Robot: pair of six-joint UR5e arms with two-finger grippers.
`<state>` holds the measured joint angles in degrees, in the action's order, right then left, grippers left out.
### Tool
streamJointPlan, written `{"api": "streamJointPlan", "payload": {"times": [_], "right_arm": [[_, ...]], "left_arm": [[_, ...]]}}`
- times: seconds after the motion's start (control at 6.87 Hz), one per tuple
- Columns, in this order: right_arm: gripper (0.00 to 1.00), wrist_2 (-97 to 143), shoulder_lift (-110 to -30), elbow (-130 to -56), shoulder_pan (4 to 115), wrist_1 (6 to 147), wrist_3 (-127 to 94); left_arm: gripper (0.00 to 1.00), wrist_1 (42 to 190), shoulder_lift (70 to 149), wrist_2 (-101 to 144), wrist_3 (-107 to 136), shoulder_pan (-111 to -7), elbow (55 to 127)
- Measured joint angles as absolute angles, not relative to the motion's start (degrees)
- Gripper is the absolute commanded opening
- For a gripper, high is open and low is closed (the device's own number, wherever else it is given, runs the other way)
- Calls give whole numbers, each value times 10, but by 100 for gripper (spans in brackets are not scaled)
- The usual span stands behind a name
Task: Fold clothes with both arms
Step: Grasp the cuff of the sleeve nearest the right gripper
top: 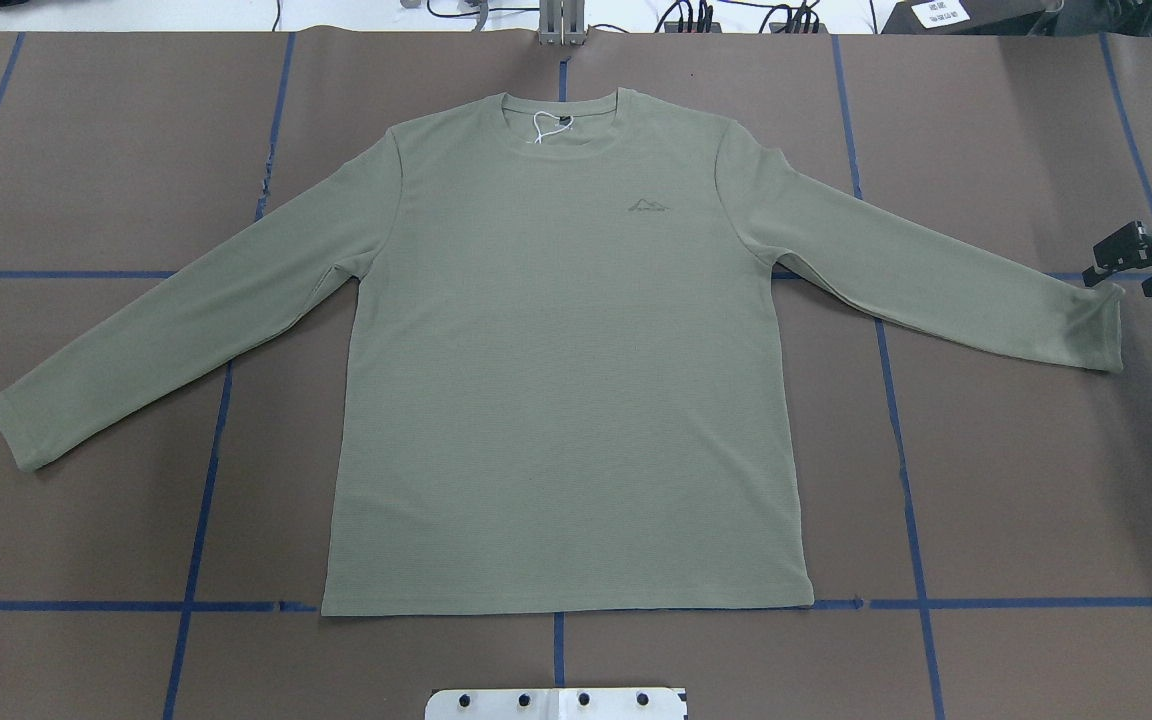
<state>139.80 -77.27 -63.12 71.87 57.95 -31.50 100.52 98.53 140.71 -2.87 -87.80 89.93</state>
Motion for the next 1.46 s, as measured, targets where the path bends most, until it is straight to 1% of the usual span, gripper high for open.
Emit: {"api": "streamJointPlan", "payload": {"times": [0.15, 0.29, 0.44, 0.58, 0.87, 1.02, 1.16, 1.31, 1.46], "right_arm": [[49, 1399, -775, -632, 718, 579, -315], [34, 1399, -776, -633, 718, 579, -315], [11, 1399, -777, -633, 718, 579, -315], [0, 1399, -777, -633, 718, 578, -315], [0, 1409, -778, -641, 719, 578, -316], [0, 1435, -789, -663, 723, 577, -317], [0, 1466, -819, -708, 730, 565, -319], [0, 1486, -860, -783, 735, 549, -337], [0, 1494, -885, -867, 729, 542, -396]], "left_arm": [[100, 1007, 985, 1407, -29, -878, 900], [100, 1010, 985, 1407, -28, -878, 900], [100, 1013, 985, 1407, -28, -878, 900], [100, 1014, 985, 1407, -29, -878, 900], [100, 1014, 985, 1407, -29, -878, 899], [100, 1014, 984, 1407, -29, -878, 899], [100, 1014, 984, 1407, -30, -878, 899], [100, 1014, 984, 1407, -30, -878, 898], [100, 1014, 984, 1407, -30, -878, 898]]}}
